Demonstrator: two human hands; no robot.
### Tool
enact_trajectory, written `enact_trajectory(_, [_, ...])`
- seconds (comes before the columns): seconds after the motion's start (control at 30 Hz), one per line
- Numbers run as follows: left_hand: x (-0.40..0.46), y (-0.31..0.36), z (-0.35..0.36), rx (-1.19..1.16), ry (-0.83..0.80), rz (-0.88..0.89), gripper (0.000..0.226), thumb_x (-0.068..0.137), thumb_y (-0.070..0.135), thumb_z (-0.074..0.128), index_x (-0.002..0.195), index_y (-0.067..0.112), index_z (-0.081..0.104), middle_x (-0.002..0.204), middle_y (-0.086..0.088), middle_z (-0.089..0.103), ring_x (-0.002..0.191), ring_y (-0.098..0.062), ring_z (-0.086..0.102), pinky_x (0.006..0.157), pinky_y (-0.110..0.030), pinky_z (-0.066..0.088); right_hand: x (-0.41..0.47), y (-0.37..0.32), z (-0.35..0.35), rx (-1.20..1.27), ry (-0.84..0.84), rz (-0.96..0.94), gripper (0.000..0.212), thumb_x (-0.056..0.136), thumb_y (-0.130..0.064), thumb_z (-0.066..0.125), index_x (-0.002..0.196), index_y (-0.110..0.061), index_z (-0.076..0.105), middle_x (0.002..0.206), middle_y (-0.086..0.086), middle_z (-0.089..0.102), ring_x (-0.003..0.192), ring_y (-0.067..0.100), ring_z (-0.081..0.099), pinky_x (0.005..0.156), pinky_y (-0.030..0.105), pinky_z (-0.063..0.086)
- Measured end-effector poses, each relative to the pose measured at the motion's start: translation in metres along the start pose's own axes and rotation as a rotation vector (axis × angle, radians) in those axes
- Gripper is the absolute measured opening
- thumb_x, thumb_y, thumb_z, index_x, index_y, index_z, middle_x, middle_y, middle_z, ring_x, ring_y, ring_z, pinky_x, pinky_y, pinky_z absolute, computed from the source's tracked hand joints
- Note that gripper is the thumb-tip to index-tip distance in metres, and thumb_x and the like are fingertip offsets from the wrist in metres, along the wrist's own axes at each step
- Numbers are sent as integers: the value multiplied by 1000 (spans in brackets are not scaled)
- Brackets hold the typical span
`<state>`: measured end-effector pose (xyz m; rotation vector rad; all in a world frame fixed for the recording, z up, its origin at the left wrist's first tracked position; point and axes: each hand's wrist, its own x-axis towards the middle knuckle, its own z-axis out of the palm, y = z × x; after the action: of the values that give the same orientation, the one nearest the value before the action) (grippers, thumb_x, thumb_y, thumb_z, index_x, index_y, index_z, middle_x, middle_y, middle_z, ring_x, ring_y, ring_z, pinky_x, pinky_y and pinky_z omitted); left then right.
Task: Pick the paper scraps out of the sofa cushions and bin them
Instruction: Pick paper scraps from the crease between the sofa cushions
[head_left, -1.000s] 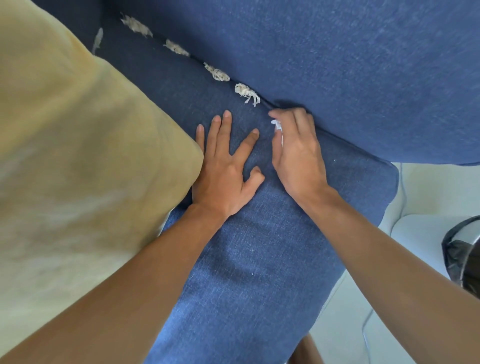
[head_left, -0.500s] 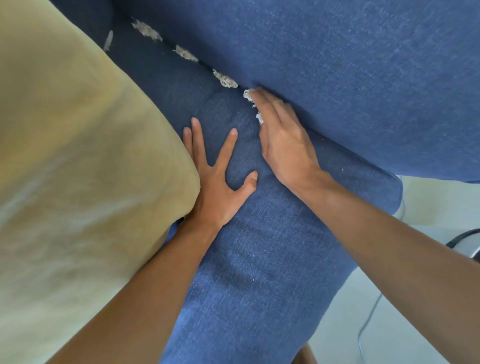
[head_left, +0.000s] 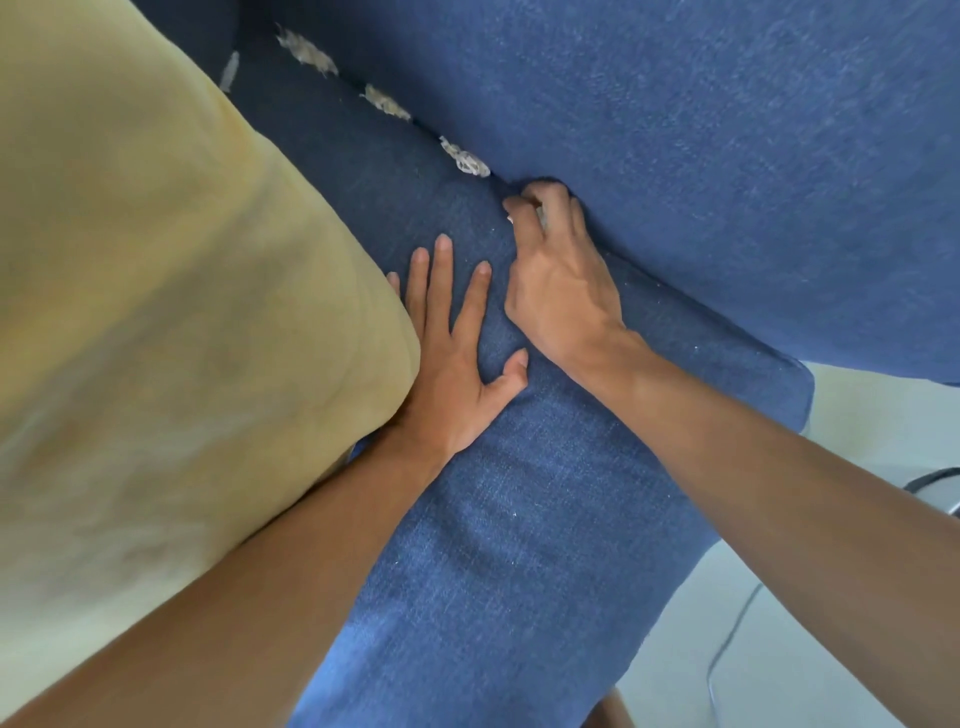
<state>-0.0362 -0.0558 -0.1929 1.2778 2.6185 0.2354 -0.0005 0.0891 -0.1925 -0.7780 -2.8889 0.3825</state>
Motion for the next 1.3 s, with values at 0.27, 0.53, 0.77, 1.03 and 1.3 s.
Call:
enact_trajectory(0.27, [1, -1, 1, 9, -10, -7, 82, 87, 63, 39, 154, 17, 29, 164, -17, 9, 152, -33, 7, 123, -54, 3, 0, 4, -1, 17, 4, -23, 49, 86, -11, 31, 126, 0, 57, 117, 15, 59, 104, 30, 56, 102, 34, 45])
enact_trajectory(0.53, [1, 0, 0, -23, -6, -14, 82, 86, 62, 41, 154, 17, 30, 164, -16, 10, 152, -33, 8, 123, -54, 4, -12, 13, -10, 69, 34, -37, 37, 92, -7, 41, 124, -2, 58, 119, 14, 52, 104, 24, 52, 99, 28, 47])
enact_trajectory(0.77, [1, 10, -12, -114, -3, -57, 84, 82, 57, 47, 154, 18, 29, 165, -13, 7, 153, -30, 5, 123, -53, 3, -39, 26, -29, 228, 55, -43, 42, 89, -5, 36, 123, 0, 61, 130, 14, 59, 114, 29, 57, 108, 37, 44])
enact_trajectory(1.03, [26, 37, -42, -471, 61, -162, 75, 91, 33, 51, 155, 5, 21, 165, -11, 9, 154, -22, 2, 126, -37, 2, -54, 25, -15, 158, 14, -79, 47, 103, -17, 38, 146, 1, 43, 153, 16, 41, 144, 28, 37, 118, 45, 32])
enact_trajectory(1.3, [99, 11, -27, -205, 174, -297, 79, 90, 44, 54, 150, -2, 30, 160, -20, 24, 151, -32, 16, 125, -42, 9, -51, 26, -5, 42, -38, -84, 56, 105, -32, 34, 152, -2, 33, 159, 15, 32, 149, 24, 27, 123, 43, 23])
